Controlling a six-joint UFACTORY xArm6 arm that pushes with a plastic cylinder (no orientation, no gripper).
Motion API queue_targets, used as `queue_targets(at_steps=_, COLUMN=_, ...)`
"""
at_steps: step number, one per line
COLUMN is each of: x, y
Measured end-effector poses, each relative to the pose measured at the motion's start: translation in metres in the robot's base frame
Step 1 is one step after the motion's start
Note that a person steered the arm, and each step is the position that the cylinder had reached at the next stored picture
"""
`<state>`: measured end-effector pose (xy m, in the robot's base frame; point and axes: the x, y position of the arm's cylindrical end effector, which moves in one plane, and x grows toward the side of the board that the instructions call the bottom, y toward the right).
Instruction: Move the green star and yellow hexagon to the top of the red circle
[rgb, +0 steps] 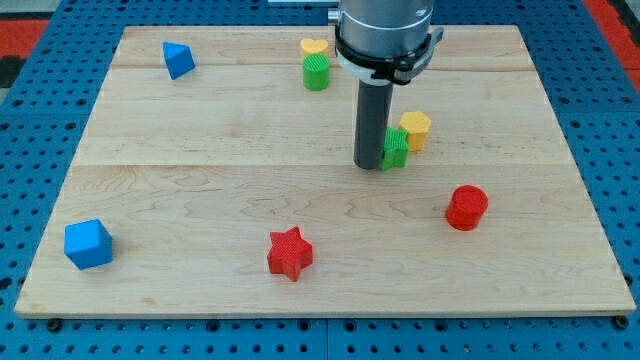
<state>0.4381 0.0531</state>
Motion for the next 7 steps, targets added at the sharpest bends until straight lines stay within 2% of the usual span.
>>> queue_targets(at_steps=2, x=-0.044, y=0.022)
queue_targets(at_steps=3, x=-0.053, y=0.072)
queue_targets(at_steps=4, x=-0.053, y=0.097)
queue_targets(at_steps=5, x=-0.062, y=0.021)
queue_targets(at_steps=6, x=-0.121, y=0.058)
queue_targets(at_steps=7, x=-0.141, y=0.189)
